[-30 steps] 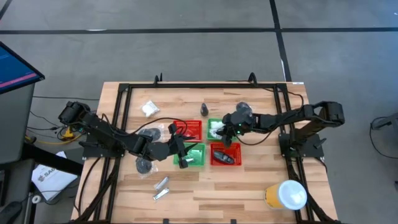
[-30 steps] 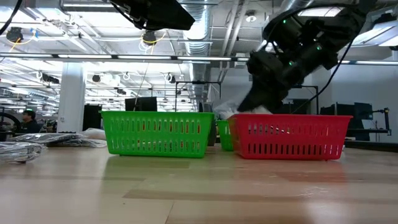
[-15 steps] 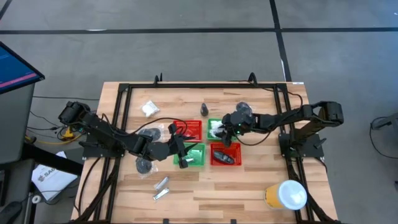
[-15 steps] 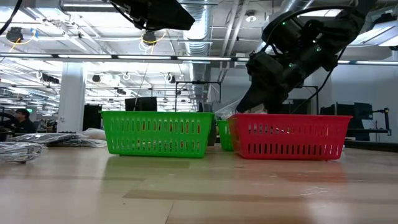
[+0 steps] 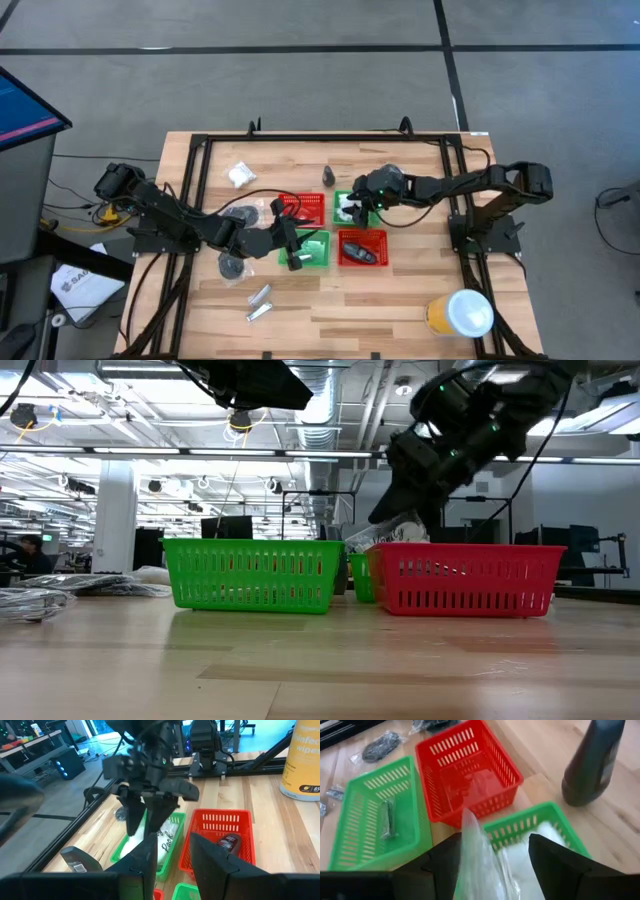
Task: Pick & Place Travel size toiletries
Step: Put the black hairbrush into the left red basket
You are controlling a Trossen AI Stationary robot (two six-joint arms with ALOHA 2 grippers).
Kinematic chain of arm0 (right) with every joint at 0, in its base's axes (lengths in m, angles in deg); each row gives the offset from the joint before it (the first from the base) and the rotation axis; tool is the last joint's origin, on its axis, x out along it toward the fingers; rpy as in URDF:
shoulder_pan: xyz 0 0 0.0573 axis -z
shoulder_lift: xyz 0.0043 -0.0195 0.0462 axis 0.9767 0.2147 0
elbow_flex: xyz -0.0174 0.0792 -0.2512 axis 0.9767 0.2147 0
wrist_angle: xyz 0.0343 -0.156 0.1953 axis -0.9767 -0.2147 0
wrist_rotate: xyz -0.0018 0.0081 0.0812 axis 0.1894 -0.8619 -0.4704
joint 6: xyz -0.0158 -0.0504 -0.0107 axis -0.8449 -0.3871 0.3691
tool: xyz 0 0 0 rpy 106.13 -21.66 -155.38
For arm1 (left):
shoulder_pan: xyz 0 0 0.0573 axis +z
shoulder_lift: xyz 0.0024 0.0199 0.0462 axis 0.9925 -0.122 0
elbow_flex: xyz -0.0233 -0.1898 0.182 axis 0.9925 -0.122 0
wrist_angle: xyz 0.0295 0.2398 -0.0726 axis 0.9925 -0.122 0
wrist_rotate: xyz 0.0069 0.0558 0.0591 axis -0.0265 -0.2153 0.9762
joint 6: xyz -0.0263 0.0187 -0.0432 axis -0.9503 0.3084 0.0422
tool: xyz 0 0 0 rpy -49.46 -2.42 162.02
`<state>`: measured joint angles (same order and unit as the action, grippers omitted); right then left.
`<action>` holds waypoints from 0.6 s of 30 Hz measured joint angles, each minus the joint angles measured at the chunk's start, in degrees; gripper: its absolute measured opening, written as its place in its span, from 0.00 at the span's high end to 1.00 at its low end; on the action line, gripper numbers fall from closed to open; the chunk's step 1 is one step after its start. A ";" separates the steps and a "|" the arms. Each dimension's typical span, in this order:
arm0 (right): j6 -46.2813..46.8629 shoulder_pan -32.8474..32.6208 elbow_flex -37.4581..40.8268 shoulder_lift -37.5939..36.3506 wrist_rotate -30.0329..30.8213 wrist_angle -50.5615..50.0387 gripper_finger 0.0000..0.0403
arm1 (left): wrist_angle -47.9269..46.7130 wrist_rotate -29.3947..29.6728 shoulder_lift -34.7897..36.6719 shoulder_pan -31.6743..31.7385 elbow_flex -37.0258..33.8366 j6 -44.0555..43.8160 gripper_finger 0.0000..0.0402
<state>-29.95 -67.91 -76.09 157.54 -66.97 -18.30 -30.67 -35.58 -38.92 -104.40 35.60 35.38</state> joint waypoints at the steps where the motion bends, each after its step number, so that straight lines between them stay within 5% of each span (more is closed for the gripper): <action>1: -0.43 -0.25 -1.34 -0.02 0.01 -1.55 0.47 | 0.06 0.00 0.00 0.00 -0.03 0.00 0.74; 10: -4.59 -4.51 -11.95 -0.02 0.00 -17.50 0.48 | -3.63 0.03 1.48 -0.11 -0.76 -1.06 0.74; 18: -4.73 -10.70 -15.50 0.00 -0.03 -21.46 0.48 | -30.69 -0.01 10.10 -0.11 -0.76 -19.42 0.74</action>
<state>-34.68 -78.61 -91.59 157.54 -66.99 -39.76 -61.36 -35.59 -28.82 -104.51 34.84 15.96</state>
